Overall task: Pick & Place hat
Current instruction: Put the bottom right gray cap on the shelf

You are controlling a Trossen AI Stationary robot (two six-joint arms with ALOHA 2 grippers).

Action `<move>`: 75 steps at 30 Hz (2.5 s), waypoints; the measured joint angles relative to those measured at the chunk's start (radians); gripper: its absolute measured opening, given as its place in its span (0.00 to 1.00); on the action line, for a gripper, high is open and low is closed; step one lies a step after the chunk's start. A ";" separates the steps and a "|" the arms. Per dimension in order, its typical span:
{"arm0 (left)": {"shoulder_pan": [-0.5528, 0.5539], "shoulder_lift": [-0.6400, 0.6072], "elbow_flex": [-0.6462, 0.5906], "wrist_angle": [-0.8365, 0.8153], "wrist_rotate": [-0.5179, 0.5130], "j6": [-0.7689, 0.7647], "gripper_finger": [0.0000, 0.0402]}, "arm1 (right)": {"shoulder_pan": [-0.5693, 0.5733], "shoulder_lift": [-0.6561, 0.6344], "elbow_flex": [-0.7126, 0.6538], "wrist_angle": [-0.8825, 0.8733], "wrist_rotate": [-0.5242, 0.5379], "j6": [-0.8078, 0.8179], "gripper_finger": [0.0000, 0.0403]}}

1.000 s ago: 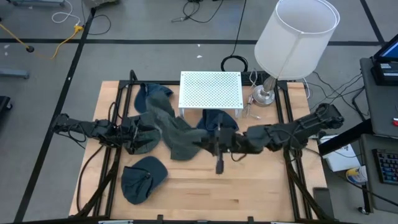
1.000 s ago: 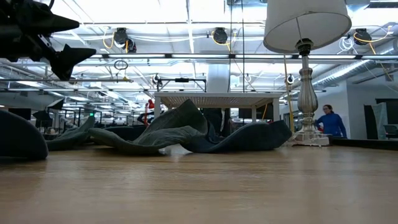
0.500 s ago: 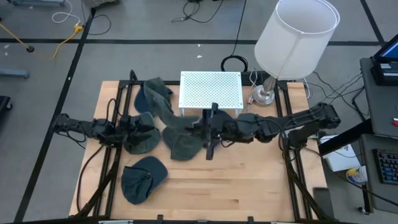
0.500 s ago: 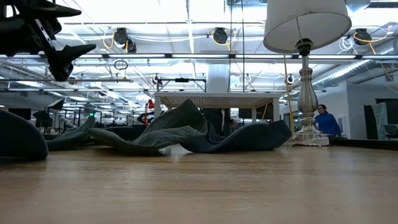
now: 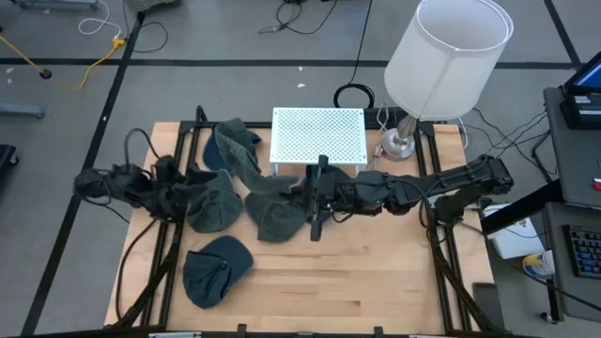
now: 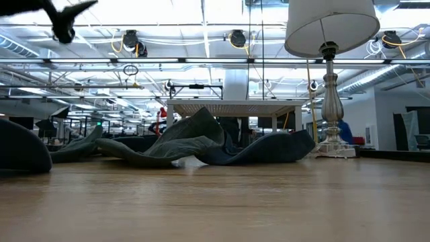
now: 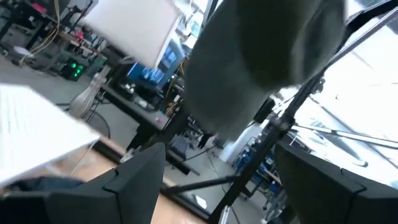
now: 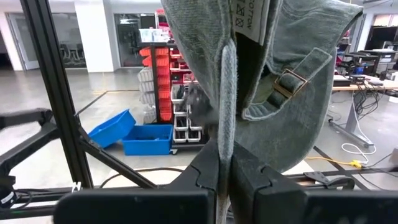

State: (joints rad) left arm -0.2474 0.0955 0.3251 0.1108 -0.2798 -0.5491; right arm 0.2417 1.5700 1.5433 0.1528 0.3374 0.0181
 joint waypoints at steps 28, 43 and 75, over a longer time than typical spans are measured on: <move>0.000 0.785 1.205 -0.666 0.068 0.699 0.76 | 0.016 -0.013 0.000 -0.033 -0.070 0.094 0.02; 0.000 1.013 1.463 -0.905 0.017 0.924 0.76 | 0.016 -0.014 0.000 -0.069 -0.160 0.191 0.02; 0.000 1.066 1.473 -0.964 0.073 0.822 0.30 | 0.015 -0.014 0.000 -0.135 -0.182 0.229 0.02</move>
State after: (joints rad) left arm -0.2474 1.1612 1.7981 -0.8533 -0.2070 0.2730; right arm 0.2569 1.5558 1.5433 0.0174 0.1551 0.2466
